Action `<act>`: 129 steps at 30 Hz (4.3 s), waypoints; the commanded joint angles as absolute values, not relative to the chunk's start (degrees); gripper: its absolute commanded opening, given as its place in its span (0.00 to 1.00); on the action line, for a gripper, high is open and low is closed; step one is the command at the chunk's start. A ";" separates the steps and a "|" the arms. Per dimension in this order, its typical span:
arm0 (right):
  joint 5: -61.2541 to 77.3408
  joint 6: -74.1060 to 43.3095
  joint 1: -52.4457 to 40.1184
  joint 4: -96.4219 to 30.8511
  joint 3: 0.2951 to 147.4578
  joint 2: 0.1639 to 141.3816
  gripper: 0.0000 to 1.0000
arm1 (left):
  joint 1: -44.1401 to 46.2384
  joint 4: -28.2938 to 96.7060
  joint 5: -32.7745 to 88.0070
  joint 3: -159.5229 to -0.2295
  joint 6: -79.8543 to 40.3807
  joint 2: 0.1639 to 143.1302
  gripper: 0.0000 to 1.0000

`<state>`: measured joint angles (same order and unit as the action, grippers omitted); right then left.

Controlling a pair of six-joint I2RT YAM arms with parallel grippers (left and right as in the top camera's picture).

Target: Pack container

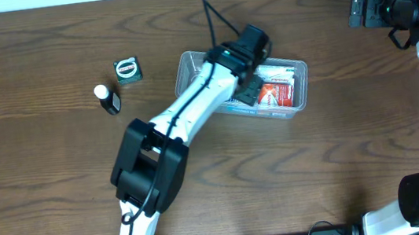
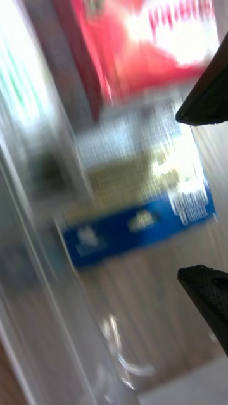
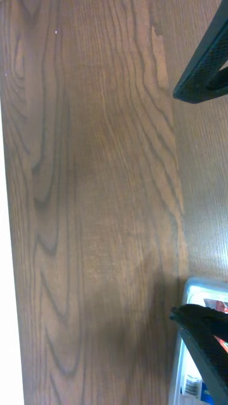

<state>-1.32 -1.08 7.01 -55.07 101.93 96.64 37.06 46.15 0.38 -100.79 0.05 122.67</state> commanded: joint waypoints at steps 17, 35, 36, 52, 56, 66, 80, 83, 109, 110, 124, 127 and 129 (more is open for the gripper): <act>-1.69 -1.89 7.22 -55.11 102.19 96.75 0.99 | 27.40 57.19 2.83 -101.51 -11.66 120.64 0.66; -1.72 -1.89 7.22 -55.11 102.19 96.75 0.99 | 27.49 66.24 4.12 -101.51 -15.40 120.64 0.66; -1.72 -1.89 7.22 -55.11 102.19 96.75 0.99 | 27.57 66.39 4.12 -101.51 -15.53 120.64 0.66; -1.72 -1.87 7.22 -55.11 102.19 96.75 0.99 | 29.50 70.06 5.67 -101.51 -16.64 120.64 0.67; -1.69 -1.89 7.22 -55.11 102.19 96.75 0.99 | 29.54 69.82 5.56 -101.51 -16.32 120.64 0.67; -1.69 -1.89 7.22 -55.11 102.19 96.75 0.99 | 27.40 68.29 5.56 -107.44 -15.90 118.54 0.67; -1.69 -1.89 7.22 -55.11 102.19 96.75 0.99 | 19.49 67.85 3.31 -114.32 -7.60 107.11 0.91; -1.72 -1.89 7.22 -55.11 102.19 96.75 0.99 | 14.55 66.02 3.20 -114.30 -7.51 107.07 0.92; -1.72 -1.89 7.22 -55.11 102.19 96.75 0.99 | -0.23 49.01 -0.23 -114.37 -4.27 125.97 0.93; -1.72 -1.89 7.22 -55.11 102.19 96.75 0.99 | -0.38 48.69 -0.23 -114.37 -4.27 126.41 0.93; -1.69 -1.89 7.22 -55.11 102.19 96.75 0.99 | -0.03 49.15 0.91 -114.37 -4.34 131.11 0.93; -1.69 -1.89 7.22 -55.11 102.19 96.75 0.99 | -0.03 49.12 1.06 -114.37 -4.34 131.85 0.93; -1.72 -1.89 7.22 -55.11 102.19 96.75 0.99 | -0.03 49.12 1.08 -114.37 -4.34 132.40 0.93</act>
